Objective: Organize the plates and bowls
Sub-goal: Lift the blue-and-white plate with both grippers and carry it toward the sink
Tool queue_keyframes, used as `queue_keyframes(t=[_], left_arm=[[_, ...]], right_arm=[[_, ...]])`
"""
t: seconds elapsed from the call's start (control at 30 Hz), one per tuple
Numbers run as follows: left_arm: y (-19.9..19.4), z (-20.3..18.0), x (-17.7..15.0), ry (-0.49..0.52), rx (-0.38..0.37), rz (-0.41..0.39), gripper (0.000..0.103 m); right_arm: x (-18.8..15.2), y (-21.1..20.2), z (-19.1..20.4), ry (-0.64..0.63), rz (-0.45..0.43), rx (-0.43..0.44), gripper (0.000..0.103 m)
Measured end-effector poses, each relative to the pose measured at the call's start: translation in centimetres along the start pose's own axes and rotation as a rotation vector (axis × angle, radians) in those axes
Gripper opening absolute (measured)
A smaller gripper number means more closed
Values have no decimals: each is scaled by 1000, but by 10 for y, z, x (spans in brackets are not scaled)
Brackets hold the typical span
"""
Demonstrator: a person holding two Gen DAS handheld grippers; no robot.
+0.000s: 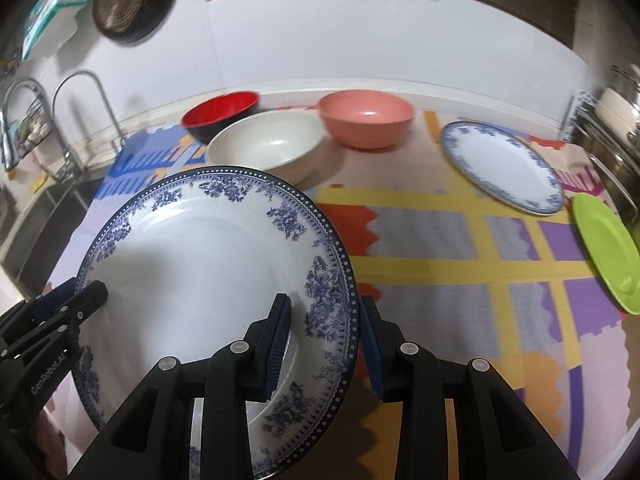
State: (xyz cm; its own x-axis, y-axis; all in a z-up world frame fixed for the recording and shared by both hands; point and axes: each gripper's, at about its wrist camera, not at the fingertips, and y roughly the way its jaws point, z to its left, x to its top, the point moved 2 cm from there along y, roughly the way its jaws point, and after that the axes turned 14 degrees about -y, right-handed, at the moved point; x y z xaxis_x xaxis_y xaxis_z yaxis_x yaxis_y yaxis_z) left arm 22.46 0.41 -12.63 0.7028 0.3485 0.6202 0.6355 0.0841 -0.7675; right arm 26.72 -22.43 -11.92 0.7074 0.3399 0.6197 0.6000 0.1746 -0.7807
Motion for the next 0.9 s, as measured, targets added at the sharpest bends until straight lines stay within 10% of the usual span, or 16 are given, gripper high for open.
queue_keyframes(t=[0.9], left_arm=[[36, 54, -1, -29, 45, 115, 36]], right_arm=[[7, 44, 64, -39, 129, 51, 35]])
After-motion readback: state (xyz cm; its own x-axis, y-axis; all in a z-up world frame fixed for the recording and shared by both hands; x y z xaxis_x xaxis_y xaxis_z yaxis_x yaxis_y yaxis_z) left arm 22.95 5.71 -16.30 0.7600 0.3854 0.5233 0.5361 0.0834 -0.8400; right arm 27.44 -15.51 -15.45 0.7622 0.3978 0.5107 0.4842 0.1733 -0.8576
